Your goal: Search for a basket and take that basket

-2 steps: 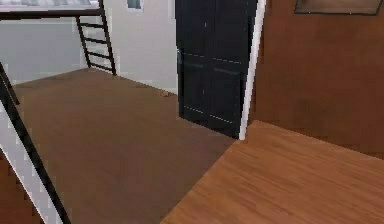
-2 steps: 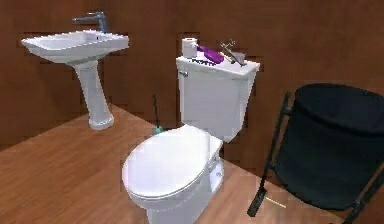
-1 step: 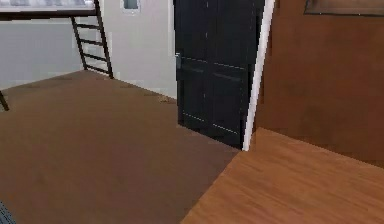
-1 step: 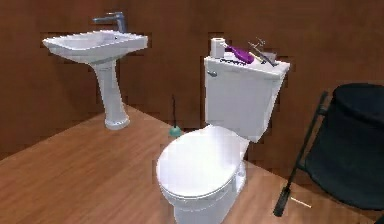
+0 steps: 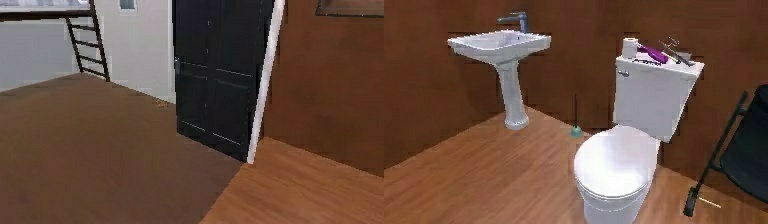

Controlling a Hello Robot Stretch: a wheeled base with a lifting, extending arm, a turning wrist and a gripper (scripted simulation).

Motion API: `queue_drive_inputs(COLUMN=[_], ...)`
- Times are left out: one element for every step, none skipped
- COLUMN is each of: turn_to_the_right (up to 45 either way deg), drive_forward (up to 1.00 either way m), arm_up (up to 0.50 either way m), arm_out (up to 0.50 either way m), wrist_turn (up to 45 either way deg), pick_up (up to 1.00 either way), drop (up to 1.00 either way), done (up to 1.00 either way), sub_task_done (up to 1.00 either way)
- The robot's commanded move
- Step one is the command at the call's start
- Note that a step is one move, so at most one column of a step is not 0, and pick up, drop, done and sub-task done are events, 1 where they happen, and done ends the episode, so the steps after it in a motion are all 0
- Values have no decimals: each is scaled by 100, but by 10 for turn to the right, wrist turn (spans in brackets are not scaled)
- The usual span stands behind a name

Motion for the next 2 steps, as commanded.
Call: queue_drive_inputs(turn_to_the_right=[390, 0], drive_forward=[0, 25], arm_up=[0, 0], arm_out=[0, 0], wrist_turn=[0, 0], pick_up=[0, 0], drop=[0, 0], done=[0, 0], sub_task_done=[0, 0])
